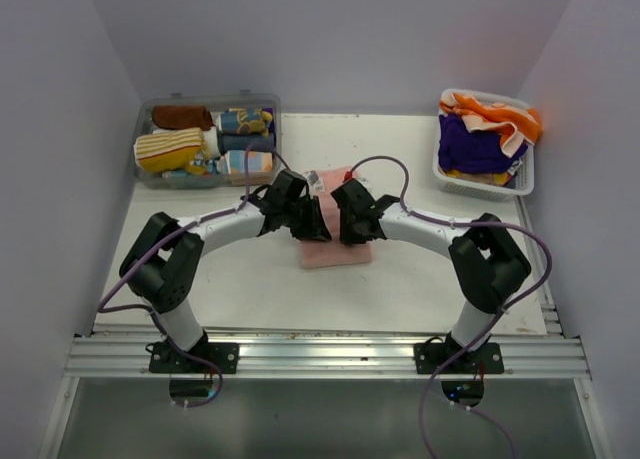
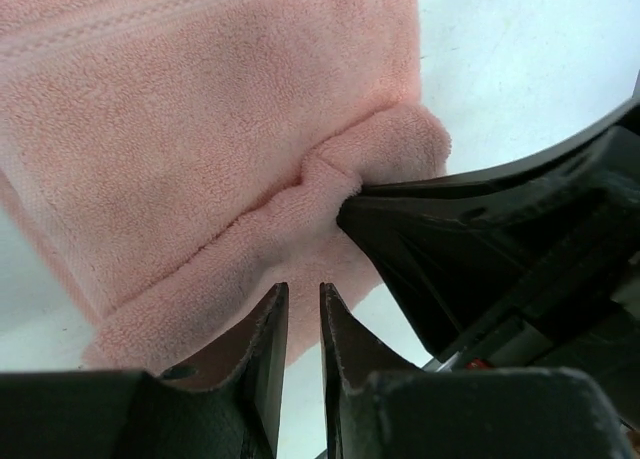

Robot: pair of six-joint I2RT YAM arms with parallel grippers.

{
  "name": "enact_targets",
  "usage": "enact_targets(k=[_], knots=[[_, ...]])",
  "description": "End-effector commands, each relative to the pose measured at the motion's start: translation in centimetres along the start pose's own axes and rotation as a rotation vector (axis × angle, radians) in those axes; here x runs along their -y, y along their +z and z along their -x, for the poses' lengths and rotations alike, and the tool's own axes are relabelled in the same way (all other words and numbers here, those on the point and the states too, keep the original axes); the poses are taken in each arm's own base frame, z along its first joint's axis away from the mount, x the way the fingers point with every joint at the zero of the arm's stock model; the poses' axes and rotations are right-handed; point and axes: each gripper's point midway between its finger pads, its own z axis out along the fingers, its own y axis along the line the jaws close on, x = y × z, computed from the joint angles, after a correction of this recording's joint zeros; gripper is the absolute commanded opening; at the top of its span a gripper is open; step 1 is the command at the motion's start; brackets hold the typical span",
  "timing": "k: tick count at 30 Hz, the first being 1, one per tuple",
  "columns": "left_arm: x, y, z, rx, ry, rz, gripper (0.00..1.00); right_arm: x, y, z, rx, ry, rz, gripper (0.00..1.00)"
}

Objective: Roll the towels
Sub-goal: Roll the towel

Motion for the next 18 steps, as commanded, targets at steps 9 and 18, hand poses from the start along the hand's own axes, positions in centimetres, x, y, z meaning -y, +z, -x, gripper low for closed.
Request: enact_targets(k=[9, 18], knots=[[-3.6, 2.5, -0.5, -0.048, 0.01, 0.07, 0.21, 1.0, -4.7, 4.3, 0.132, 0.007, 0.009, 0.17], [-3.6, 2.5, 0.1, -0.045, 0.026, 0.08, 0.21, 2.8, -0.7, 2.6, 0.054, -0.004, -0.035, 0.15]])
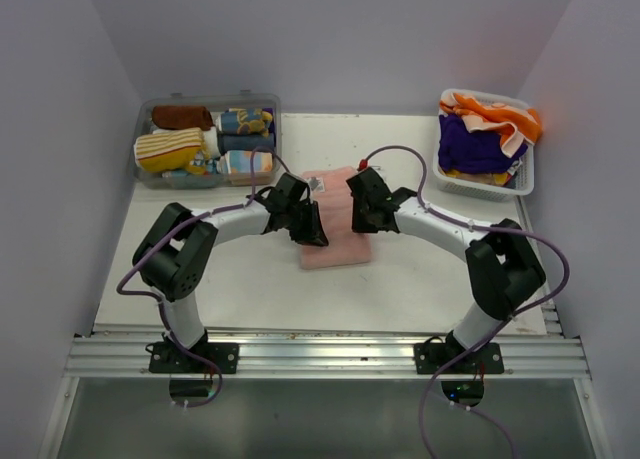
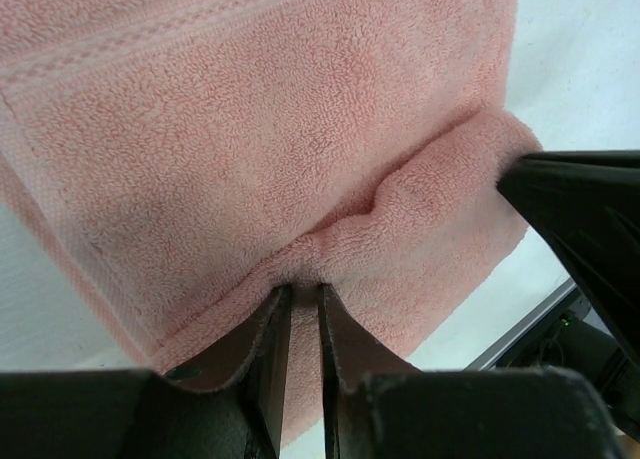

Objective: Roll the towels
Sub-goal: Roll the towel

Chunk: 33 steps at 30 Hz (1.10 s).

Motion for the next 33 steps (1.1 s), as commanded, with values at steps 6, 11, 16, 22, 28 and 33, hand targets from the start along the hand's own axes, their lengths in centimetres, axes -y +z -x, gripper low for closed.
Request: enact_targets(k=[6, 11, 16, 22, 28, 33], knots=[[-1.9, 0.9, 0.1, -0.012, 0.032, 0.064, 0.21, 1.4, 2.7, -4.1, -0.075, 0.003, -0.012, 0.14], [-2.1, 1.2, 0.1, -0.02, 0.033, 0.065, 0.21, 2.2, 2.8, -7.5, -0.131, 0.027, 0.002, 0.12], [-2.2, 1.0, 0.1, -0.03, 0.043, 0.078, 0.21, 2.4, 2.3, -9.3, -0.155, 0.034, 0.012, 0.11], [-2.8, -0.4, 1.2, -0.008, 0.076, 0.125, 0.21, -0.6, -0.2, -12.6, -0.177, 0.017, 0.074, 0.1], [-2.8, -0.8, 1.6, -0.005, 0.1, 0.126, 0.21, -4.6, -2.7, -15.5, -0.194, 0.027, 0.172, 0.09], [-2.5, -0.4, 1.3, -0.025, 0.113, 0.093, 0.21, -5.0, -4.3, -14.1, -0.152, -0.017, 0.167, 0.11]])
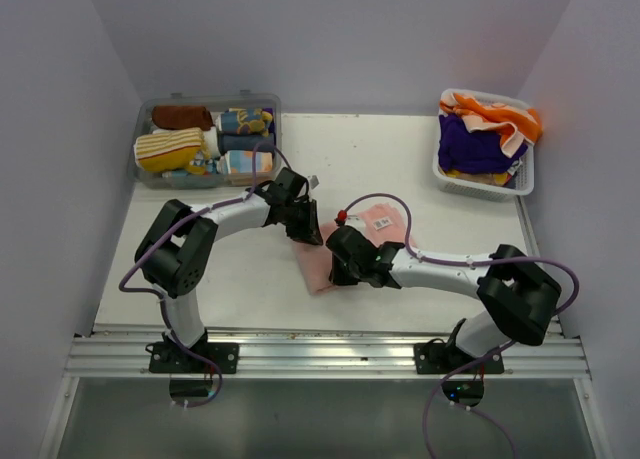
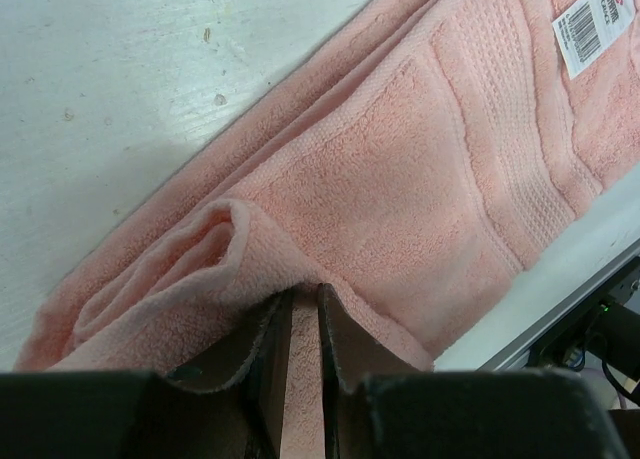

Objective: Roll the towels
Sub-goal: Roll the towel

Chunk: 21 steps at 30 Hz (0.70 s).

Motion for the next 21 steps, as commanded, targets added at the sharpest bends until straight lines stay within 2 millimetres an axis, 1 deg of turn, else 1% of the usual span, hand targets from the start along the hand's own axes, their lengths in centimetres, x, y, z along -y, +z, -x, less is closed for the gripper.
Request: enact_targets(k=[1, 2, 3, 4, 6, 7, 8, 9, 10, 11, 12, 14, 15, 16, 17, 19, 21], knots=[[-1.2, 0.2, 0.8, 0.015, 0.051, 0.039, 0.21, 1.0, -2.2, -0.5, -0.044, -0.025, -0.065, 0.12], [-0.9, 0.2, 0.7, 0.009, 0.055, 0.028, 0.21, 0.8, -3.0, 0.2, -0.02, -0.036, -0.06, 0.15], [-1.0, 0.2, 0.6, 0.007, 0.058, 0.026, 0.21, 1.4, -3.5, 0.7, -0.002, -0.053, -0.092, 0.16], [-0.9, 0.2, 0.7, 0.009, 0.064, 0.02, 0.21, 0.9, -4.2, 1.7, 0.02, -0.081, -0.084, 0.17], [-0.8, 0.2, 0.6, 0.002, 0.068, 0.011, 0.21, 0.9, -5.2, 2.4, 0.038, -0.115, -0.093, 0.22], [-0.7, 0.2, 0.6, 0.001, 0.075, 0.005, 0.21, 0.3, -5.6, 3.2, 0.059, -0.151, -0.084, 0.24], [-0.6, 0.2, 0.5, 0.0, 0.078, 0.002, 0.21, 0.0, -5.8, 3.5, 0.063, -0.173, -0.079, 0.27], [-0.5, 0.2, 0.5, -0.004, 0.081, -0.005, 0.21, -0.3, -5.6, 3.3, 0.051, -0.206, -0.085, 0.31], [-0.6, 0.3, 0.4, -0.009, 0.086, -0.005, 0.21, -1.1, -5.7, 3.8, 0.062, -0.243, -0.076, 0.33], [-0.6, 0.3, 0.3, -0.012, 0.087, -0.007, 0.21, -1.5, -5.5, 3.8, 0.059, -0.268, -0.069, 0.36], [-0.5, 0.4, 0.3, -0.017, 0.086, -0.013, 0.21, -2.3, -5.5, 3.4, 0.058, -0.305, -0.06, 0.41], [-0.5, 0.4, 0.2, -0.019, 0.089, -0.017, 0.21, -3.4, -4.9, 3.5, 0.058, -0.368, -0.058, 0.46], [-0.5, 0.5, 0.1, -0.026, 0.087, -0.02, 0.21, -4.3, -4.8, 3.2, 0.064, -0.398, -0.044, 0.5], [-0.4, 0.5, 0.2, -0.027, 0.089, -0.022, 0.21, -4.9, -4.2, 3.0, 0.059, -0.437, -0.044, 0.53], [-0.4, 0.6, 0.1, -0.031, 0.088, -0.023, 0.21, -5.5, -4.0, 2.7, 0.061, -0.465, -0.039, 0.57], [-0.4, 0.6, 0.2, -0.031, 0.087, -0.025, 0.21, -5.8, -2.8, 2.5, 0.053, -0.507, -0.059, 0.59], [-0.3, 0.6, 0.2, -0.033, 0.089, -0.025, 0.21, -5.9, -1.9, 2.3, 0.048, -0.538, -0.08, 0.62]])
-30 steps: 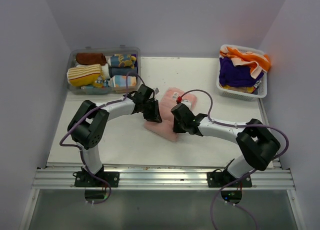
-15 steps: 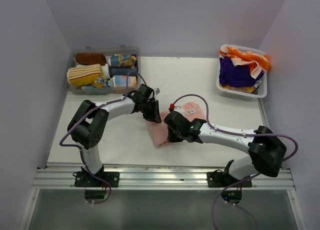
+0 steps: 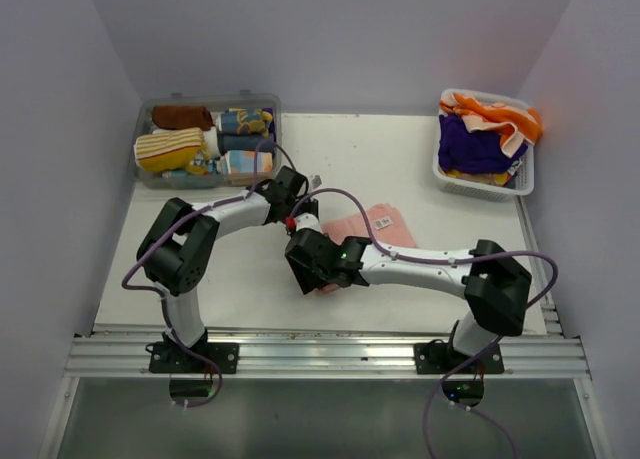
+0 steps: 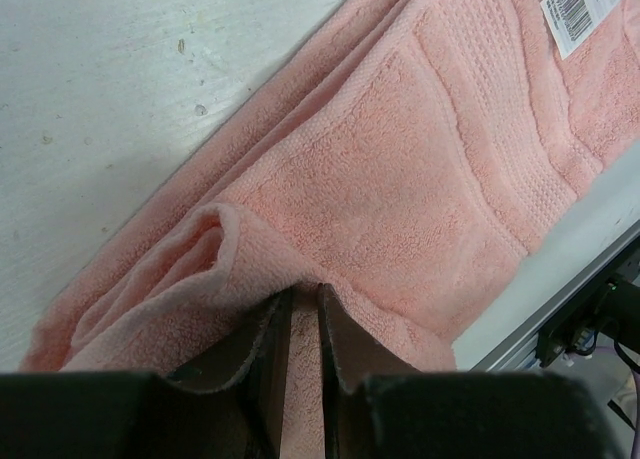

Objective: Roll the towels
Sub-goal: Roll the towel

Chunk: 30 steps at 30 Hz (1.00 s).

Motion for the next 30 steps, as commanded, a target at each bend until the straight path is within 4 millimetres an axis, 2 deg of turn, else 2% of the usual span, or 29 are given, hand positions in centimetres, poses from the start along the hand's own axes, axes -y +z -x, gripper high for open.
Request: enact_targets(k=[1, 6, 8, 10, 13, 14, 15, 18, 21, 22, 24, 29, 30], knots=[[-0.7, 0.5, 0.2, -0.011, 0.032, 0.019, 0.21, -0.1, 1.1, 1.5, 0.032, -0.102, -0.049, 0.64], [-1.0, 0.2, 0.3, -0.009, 0.028, 0.024, 0.21, 0.4, 4.1, 0.0, -0.006, -0.159, -0.121, 0.7], [-1.0, 0.2, 0.4, -0.007, 0.029, 0.023, 0.21, 0.8, 4.9, -0.5, -0.017, -0.173, -0.147, 0.69], [-1.0, 0.1, 0.4, -0.005, 0.028, 0.023, 0.21, 1.2, 6.0, -1.7, -0.037, -0.177, -0.169, 0.64], [-1.1, 0.0, 0.3, -0.005, 0.02, 0.023, 0.21, 2.0, 7.0, -2.9, -0.054, -0.162, -0.206, 0.43], [-1.1, -0.1, 0.3, -0.004, 0.016, 0.023, 0.22, 2.3, 7.1, -2.9, -0.047, -0.154, -0.218, 0.36], [-0.9, -0.3, 0.3, -0.006, 0.013, 0.012, 0.22, 2.2, 7.2, -2.8, -0.036, -0.143, -0.213, 0.2], [-0.3, -1.0, 0.4, -0.005, -0.005, -0.038, 0.26, 1.9, 6.8, -2.7, -0.019, -0.122, -0.17, 0.0], [0.9, -2.4, 1.4, 0.021, -0.013, -0.098, 0.31, 0.9, 6.4, -2.0, 0.008, -0.091, -0.08, 0.0], [1.0, -3.0, 1.9, 0.033, -0.021, -0.107, 0.33, 0.9, 6.3, -2.3, 0.0, -0.086, -0.06, 0.0], [2.1, -4.4, 2.8, 0.061, -0.012, -0.142, 0.42, 0.1, 5.9, -1.7, 0.01, -0.051, 0.015, 0.0], [3.0, -7.6, 5.0, 0.126, -0.016, -0.181, 0.62, 0.2, 5.4, -2.1, -0.009, 0.014, 0.095, 0.0], [3.1, -8.4, 5.3, 0.144, -0.012, -0.18, 0.64, 0.3, 5.2, -1.6, 0.004, 0.031, 0.107, 0.0]])
